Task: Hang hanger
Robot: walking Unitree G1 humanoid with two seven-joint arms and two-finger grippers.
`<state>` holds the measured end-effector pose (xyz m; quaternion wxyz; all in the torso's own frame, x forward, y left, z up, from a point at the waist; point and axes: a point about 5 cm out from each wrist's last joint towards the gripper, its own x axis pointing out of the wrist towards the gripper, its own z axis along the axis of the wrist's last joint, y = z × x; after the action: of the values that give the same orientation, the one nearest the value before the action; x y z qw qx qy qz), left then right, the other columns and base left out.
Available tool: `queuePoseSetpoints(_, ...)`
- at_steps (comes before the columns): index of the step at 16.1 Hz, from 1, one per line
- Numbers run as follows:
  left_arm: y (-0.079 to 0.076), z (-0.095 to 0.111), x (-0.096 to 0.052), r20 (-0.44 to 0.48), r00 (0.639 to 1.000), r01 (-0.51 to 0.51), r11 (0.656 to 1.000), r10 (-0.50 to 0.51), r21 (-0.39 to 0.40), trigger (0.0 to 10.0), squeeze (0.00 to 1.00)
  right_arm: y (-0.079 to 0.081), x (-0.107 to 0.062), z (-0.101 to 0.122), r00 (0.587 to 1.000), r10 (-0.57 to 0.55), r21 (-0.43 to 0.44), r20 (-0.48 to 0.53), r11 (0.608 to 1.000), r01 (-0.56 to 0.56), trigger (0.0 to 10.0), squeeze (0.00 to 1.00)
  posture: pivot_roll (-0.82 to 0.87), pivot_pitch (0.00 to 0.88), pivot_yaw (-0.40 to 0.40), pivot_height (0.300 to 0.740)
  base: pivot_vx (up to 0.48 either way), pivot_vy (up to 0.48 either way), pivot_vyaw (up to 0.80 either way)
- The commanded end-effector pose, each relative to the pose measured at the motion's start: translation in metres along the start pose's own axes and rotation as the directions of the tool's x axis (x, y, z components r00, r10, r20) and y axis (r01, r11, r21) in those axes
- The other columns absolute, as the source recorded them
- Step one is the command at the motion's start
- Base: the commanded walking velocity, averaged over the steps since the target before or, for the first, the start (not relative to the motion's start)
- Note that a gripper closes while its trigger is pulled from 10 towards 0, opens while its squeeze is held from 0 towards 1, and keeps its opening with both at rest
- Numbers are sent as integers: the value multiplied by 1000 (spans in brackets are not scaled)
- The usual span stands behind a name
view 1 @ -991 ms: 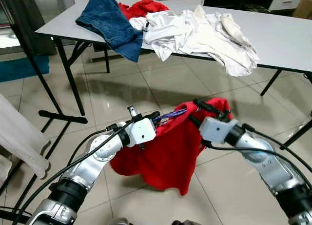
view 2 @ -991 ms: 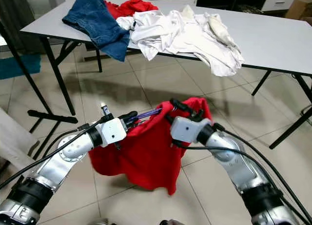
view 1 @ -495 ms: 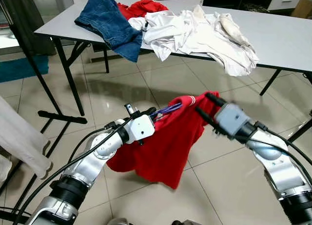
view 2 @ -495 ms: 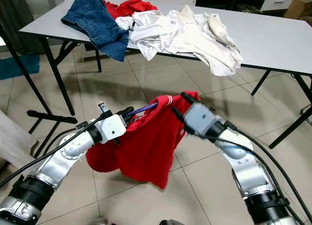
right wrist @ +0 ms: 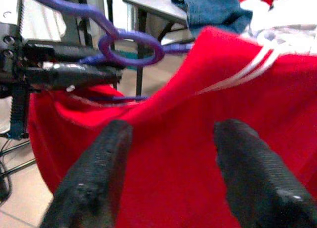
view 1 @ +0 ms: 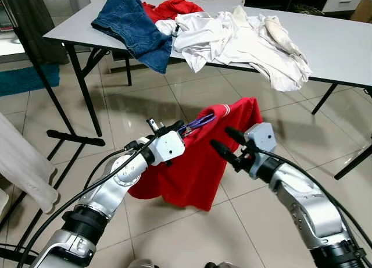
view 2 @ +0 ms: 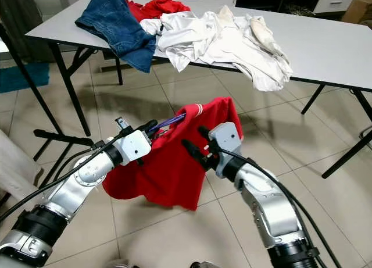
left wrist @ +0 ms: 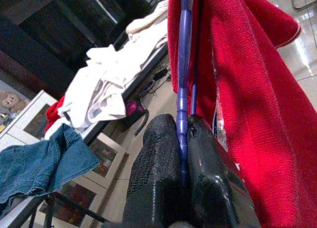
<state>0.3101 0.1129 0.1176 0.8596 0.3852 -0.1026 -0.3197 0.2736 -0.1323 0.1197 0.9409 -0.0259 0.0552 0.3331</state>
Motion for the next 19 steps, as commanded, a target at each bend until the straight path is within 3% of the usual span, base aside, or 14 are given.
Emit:
queuePoseSetpoints(1,8,8,5,32,999,-33,999,32,17,0,0,-2,2,5,1000,-23,31,5,999,22,10000,929,200,40,-20,740,0,0,0)
queuePoseSetpoints(2,8,8,5,34,999,-29,999,29,18,0,0,0,5,9,1000,-23,72,18,997,21,10000,894,202,40,-18,740,0,0,0)
queuePoseSetpoints(3,7,8,5,35,999,-26,999,25,19,0,0,-1,6,12,999,-49,118,23,992,46,10000,157,202,40,-18,740,0,0,0)
queuePoseSetpoints(4,6,8,5,35,999,-24,999,24,20,0,0,-3,7,13,998,-66,151,23,987,62,10000,122,202,40,-18,740,0,0,0)
queuePoseSetpoints(5,6,8,5,35,999,-23,1000,23,21,0,0,-3,8,13,997,-75,166,22,984,71,10000,0,202,40,-18,740,0,0,0)
queuePoseSetpoints(10,1,10,6,43,999,-3,1000,2,29,0,0,-9,19,22,987,-159,332,37,933,138,10000,0,203,37,-13,740,0,0,0)
queuePoseSetpoints(13,-1,11,7,48,999,3,1000,-5,28,0,0,-5,24,26,989,-140,387,46,915,111,10000,0,204,37,-14,740,0,0,0)
queuePoseSetpoints(14,-2,11,7,49,999,4,1000,-6,28,0,0,-5,25,27,990,-136,390,47,914,107,8980,0,203,36,-15,740,0,0,0)
queuePoseSetpoints(16,-2,12,7,51,999,5,1000,-6,29,0,0,-7,28,23,990,-142,393,14,911,125,3529,0,204,34,-17,740,0,0,0)
queuePoseSetpoints(18,-2,12,8,55,998,3,1000,-5,29,0,0,-9,29,23,987,-159,387,4,911,145,0,0,204,34,-17,740,0,0,0)
queuePoseSetpoints(19,-1,12,8,56,998,1,1000,-3,29,0,0,-11,28,22,986,-166,381,2,912,152,0,0,204,34,-17,740,0,0,0)
